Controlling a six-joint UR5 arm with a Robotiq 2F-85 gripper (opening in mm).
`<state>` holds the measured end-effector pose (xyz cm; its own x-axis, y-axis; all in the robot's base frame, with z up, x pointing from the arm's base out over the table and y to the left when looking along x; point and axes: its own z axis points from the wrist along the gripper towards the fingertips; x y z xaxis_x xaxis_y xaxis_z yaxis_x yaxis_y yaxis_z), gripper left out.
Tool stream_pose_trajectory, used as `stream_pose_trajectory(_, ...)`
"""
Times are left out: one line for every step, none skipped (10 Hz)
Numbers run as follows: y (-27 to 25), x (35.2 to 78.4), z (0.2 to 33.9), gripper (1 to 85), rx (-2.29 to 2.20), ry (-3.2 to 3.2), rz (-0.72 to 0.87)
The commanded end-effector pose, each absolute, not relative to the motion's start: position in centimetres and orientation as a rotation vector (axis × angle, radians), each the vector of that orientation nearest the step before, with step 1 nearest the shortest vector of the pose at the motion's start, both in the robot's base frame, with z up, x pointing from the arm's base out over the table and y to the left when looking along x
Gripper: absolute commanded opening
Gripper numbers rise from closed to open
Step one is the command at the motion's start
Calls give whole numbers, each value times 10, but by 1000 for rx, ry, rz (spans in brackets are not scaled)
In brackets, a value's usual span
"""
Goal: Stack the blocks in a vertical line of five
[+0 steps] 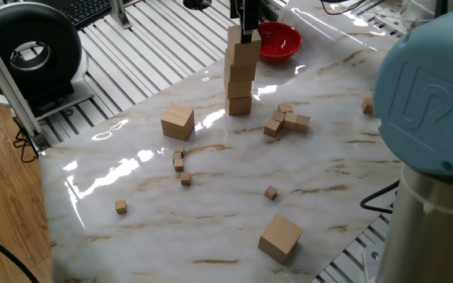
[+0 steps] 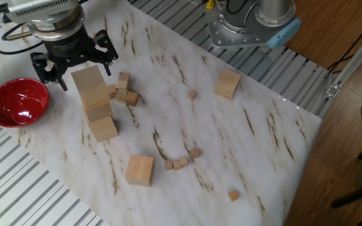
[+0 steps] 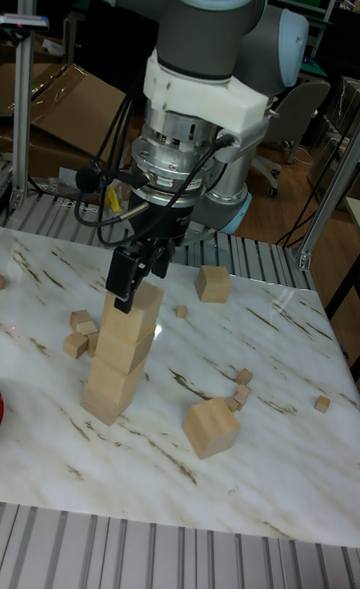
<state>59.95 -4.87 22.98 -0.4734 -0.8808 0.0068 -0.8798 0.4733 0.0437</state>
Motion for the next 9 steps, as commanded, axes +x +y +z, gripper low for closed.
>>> stream_pose_trajectory(-38,601,234,850,1547,-2698,-54)
stream_pose_trajectory(-31,604,239,850,1513,-2704,-23)
stream_pose_trajectory(-27,607,241,847,1500,-2692,25)
stream_pose_trajectory(-17,608,239,847,1478,-2701,39)
stream_pose_trajectory(-5,610,231,843,1456,-2729,49)
stream_pose_trajectory(2,611,219,843,1434,-2751,79)
stream_pose_trajectory(3,610,211,843,1430,-2748,133)
stream_pose_trajectory(0,603,207,843,1421,-2721,200)
stream_pose_trajectory(-1,594,201,843,1412,-2698,251)
